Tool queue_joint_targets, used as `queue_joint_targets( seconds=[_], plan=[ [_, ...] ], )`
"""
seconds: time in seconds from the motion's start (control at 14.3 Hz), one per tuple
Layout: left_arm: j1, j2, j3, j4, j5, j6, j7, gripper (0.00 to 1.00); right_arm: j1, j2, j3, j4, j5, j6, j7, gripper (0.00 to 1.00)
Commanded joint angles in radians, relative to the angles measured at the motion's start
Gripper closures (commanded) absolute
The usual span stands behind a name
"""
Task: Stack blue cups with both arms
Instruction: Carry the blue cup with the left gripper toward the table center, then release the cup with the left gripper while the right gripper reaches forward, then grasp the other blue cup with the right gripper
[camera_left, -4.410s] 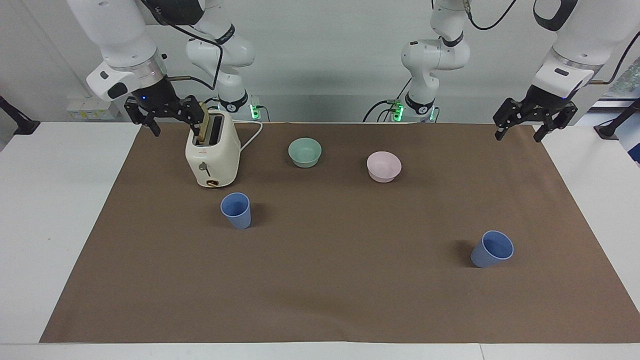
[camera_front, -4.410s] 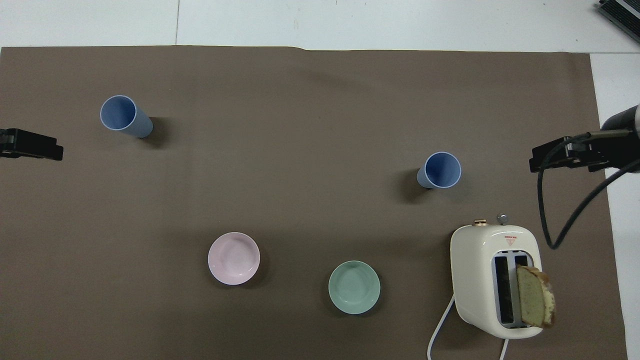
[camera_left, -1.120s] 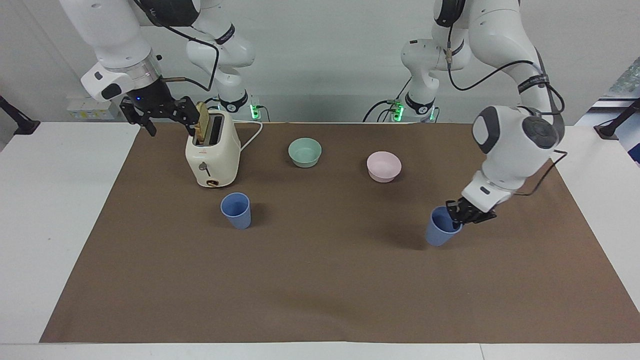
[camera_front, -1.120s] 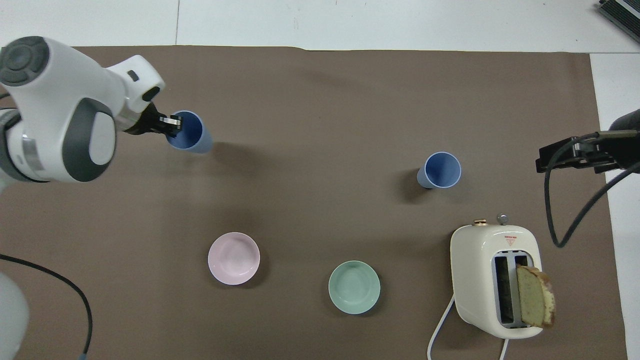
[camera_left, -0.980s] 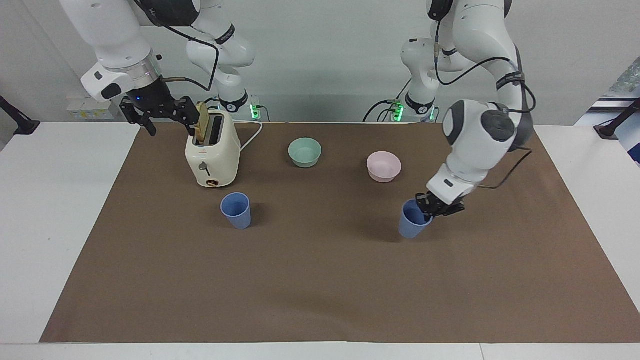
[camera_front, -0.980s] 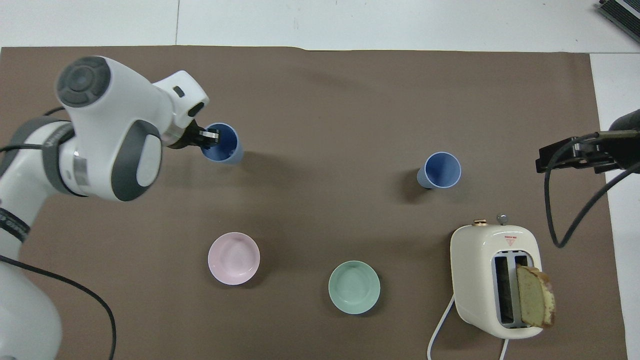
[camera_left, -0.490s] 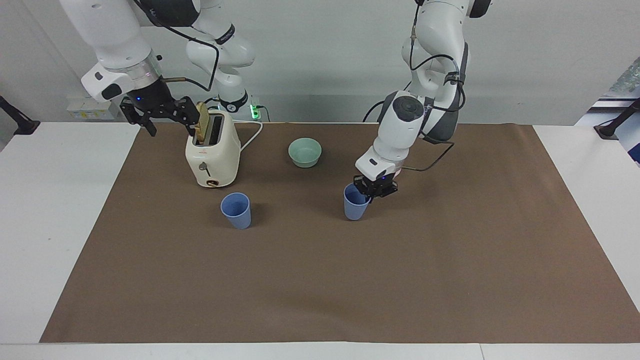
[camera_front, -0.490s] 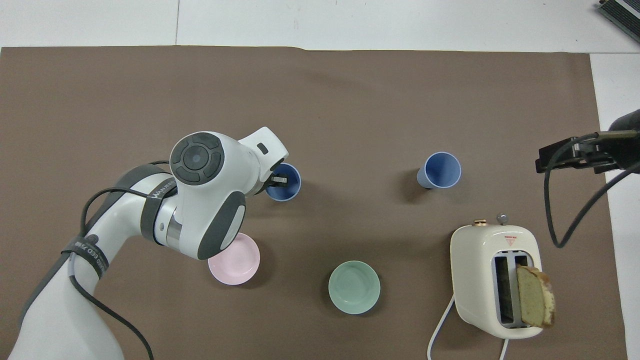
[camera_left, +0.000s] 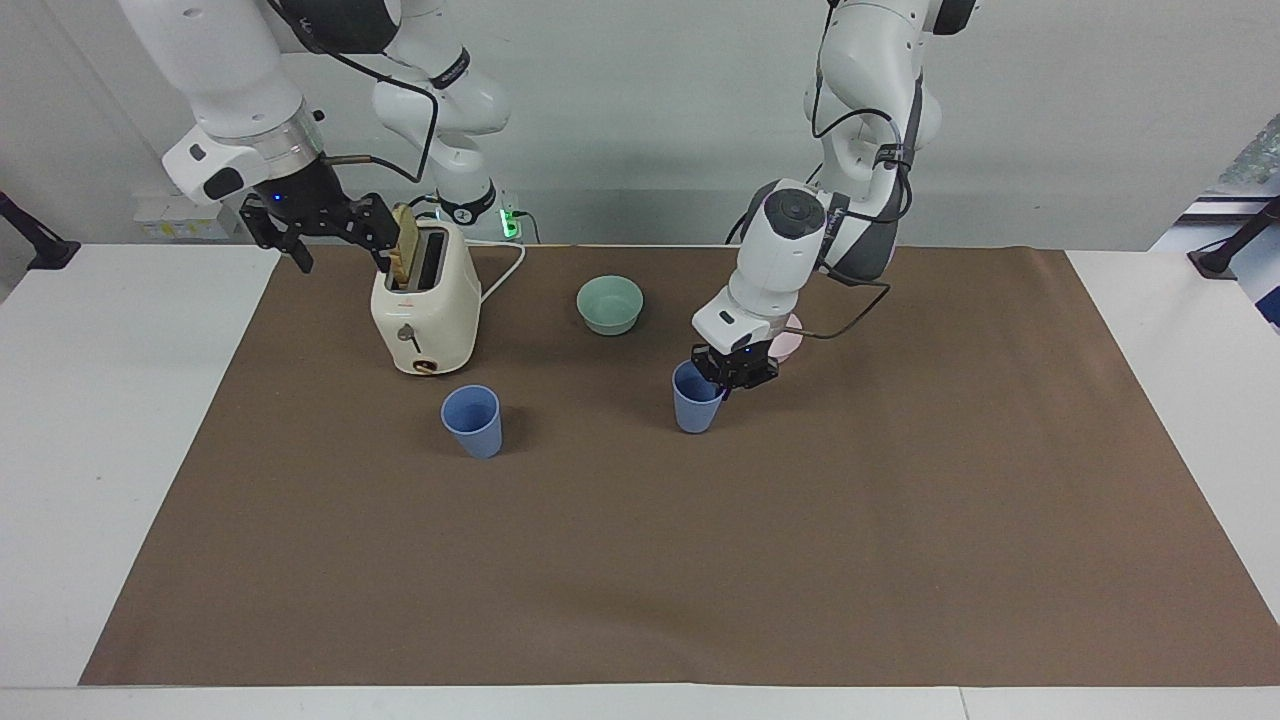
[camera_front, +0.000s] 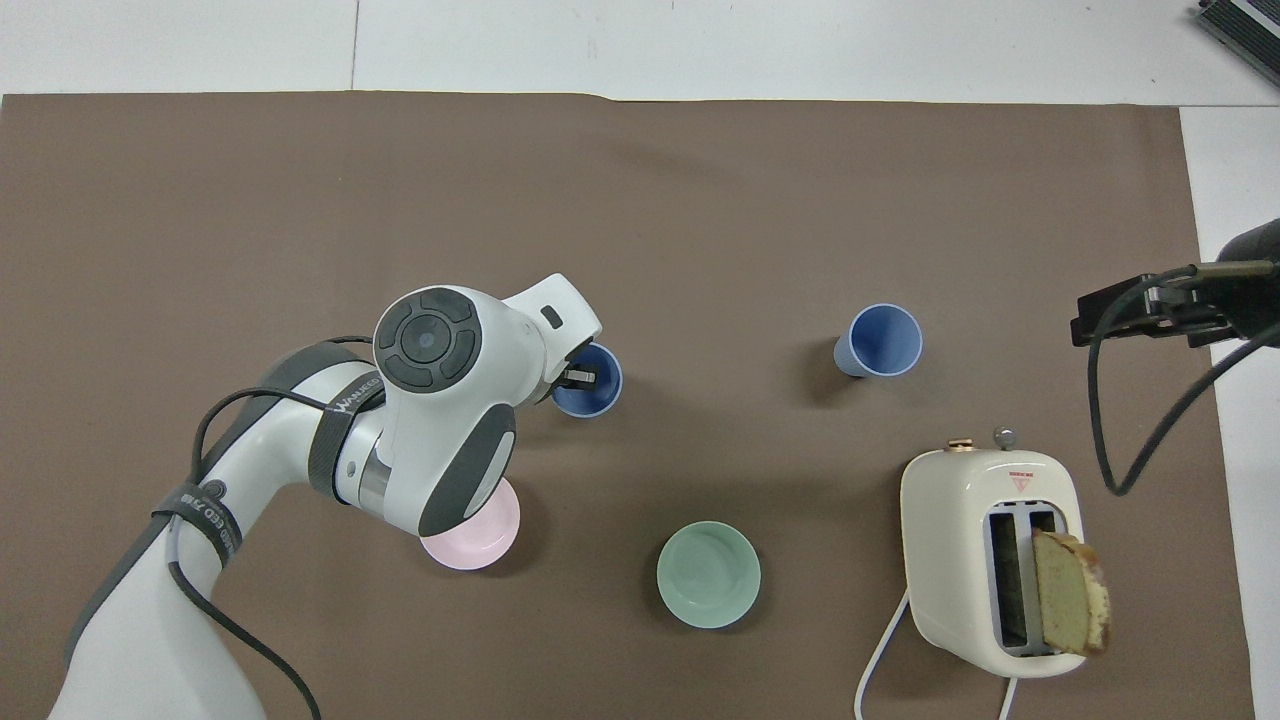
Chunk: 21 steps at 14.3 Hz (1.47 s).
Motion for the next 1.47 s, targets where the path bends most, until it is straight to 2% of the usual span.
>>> queue_joint_targets(
  seconds=[0.0,0.07,0.21,0.49,0.7,0.77,0.91,1.26,1.4],
  plan=[
    [-0.015,-0.022,0.020,-0.013,-0.013,0.014,-0.007,0.06,-0.007,-0.025,0.007,-0.032,-0.006,0.014,0.004,0.00],
    [-0.009,-0.027,0.020,-0.010,-0.011,0.014,-0.002,0.00,-0.007,-0.025,0.007,-0.032,-0.006,0.014,0.004,0.00],
    [-0.001,-0.050,0.034,0.008,-0.011,-0.007,0.001,0.00,-0.005,-0.028,0.007,-0.033,-0.006,0.016,0.004,0.00],
    [0.123,-0.191,0.037,0.010,-0.007,-0.136,0.047,0.00,-0.005,-0.041,0.007,-0.054,0.002,0.019,0.003,0.00],
    [0.246,-0.255,0.041,0.037,0.012,-0.278,0.163,0.00,-0.010,-0.100,0.007,-0.169,0.002,0.067,0.003,0.00],
    [0.278,-0.255,0.041,0.074,0.033,-0.337,0.199,0.00,-0.010,-0.121,0.007,-0.221,0.003,0.106,0.001,0.00],
    [0.344,-0.246,0.041,0.159,0.075,-0.430,0.255,0.00,-0.004,-0.135,0.009,-0.252,0.008,0.135,0.001,0.00],
    [0.448,-0.231,0.043,0.338,0.078,-0.611,0.358,0.00,0.007,-0.109,0.013,-0.355,0.010,0.264,0.001,0.00],
    [0.471,-0.226,0.044,0.378,0.079,-0.653,0.368,0.00,0.024,-0.069,0.013,-0.389,0.010,0.334,0.001,0.00]
  ],
)
